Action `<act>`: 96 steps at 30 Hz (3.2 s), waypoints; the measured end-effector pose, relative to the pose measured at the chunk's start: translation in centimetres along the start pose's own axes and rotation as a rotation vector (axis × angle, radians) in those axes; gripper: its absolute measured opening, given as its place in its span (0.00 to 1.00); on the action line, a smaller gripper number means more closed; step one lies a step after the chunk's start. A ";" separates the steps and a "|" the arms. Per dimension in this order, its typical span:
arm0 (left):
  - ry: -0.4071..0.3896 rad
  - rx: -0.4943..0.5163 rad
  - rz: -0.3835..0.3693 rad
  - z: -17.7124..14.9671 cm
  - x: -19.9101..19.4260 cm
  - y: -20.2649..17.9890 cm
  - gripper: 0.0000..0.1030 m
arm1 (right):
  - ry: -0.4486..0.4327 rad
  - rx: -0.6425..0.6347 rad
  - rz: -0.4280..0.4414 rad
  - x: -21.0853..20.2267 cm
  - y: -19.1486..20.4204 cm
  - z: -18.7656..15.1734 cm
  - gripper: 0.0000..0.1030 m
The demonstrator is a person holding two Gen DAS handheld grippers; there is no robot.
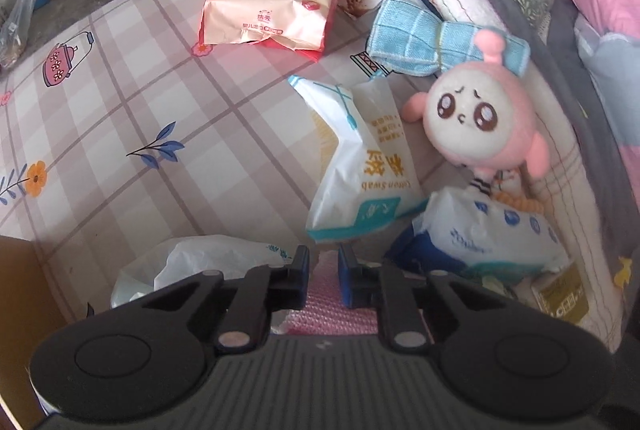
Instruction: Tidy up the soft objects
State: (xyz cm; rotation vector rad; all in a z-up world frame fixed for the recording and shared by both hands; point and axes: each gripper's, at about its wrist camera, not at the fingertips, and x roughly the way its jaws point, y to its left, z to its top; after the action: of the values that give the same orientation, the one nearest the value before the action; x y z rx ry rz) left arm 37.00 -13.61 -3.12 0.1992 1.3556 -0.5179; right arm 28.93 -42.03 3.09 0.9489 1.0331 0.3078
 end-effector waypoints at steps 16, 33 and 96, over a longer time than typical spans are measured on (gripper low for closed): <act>-0.034 -0.052 -0.028 -3.7 -1.5 1.9 0.14 | -0.019 0.092 0.079 -3.8 -2.1 -1.0 0.53; 0.044 -0.205 -0.163 -3.1 0.2 3.6 0.31 | -0.001 0.186 0.095 -2.2 -4.2 -0.6 0.36; -0.386 -0.815 -0.097 -24.6 -15.8 29.6 0.39 | 0.250 -0.391 0.341 8.1 24.3 -7.6 0.19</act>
State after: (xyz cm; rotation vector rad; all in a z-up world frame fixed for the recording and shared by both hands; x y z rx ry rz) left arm 27.18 26.52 2.10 -0.6076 1.1014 -0.0446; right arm 31.60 -18.85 16.11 0.7370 0.9853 0.8975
